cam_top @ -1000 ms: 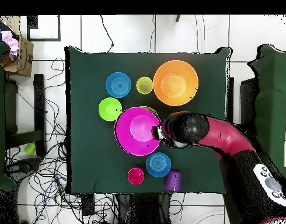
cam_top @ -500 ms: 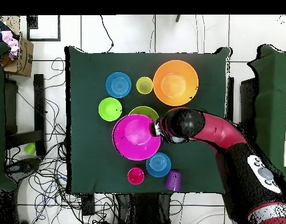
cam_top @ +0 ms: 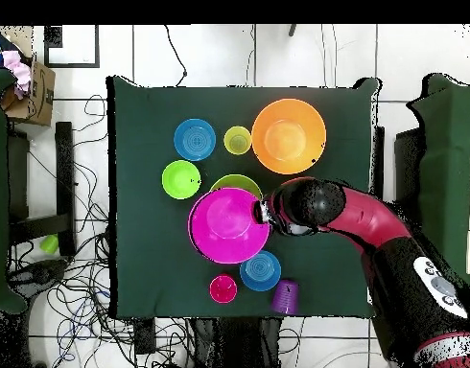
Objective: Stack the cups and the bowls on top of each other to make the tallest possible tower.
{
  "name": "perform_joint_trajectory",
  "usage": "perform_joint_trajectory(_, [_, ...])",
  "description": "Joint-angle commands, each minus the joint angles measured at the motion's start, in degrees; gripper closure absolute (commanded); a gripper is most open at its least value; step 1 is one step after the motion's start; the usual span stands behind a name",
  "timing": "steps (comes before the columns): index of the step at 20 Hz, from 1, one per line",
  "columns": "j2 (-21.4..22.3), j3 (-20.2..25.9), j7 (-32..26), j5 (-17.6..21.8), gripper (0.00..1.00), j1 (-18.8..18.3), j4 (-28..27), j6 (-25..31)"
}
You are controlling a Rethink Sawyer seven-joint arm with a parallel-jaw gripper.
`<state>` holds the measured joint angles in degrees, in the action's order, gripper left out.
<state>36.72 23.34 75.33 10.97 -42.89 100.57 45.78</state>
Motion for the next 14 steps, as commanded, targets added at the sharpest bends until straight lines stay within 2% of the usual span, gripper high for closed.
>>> perform_joint_trajectory(1, [-3.58,2.06,1.25,0.54,1.00,0.48,-3.61,-0.25])
perform_joint_trajectory(4, [-2.71,1.71,1.89,0.11,1.00,0.73,-3.82,1.13])
perform_joint_trajectory(10, [-0.36,1.05,2.42,-0.48,1.00,2.10,-6.73,8.14])
perform_joint_trajectory(14, [-0.25,0.71,3.47,-0.84,1.00,2.74,-7.99,10.60])
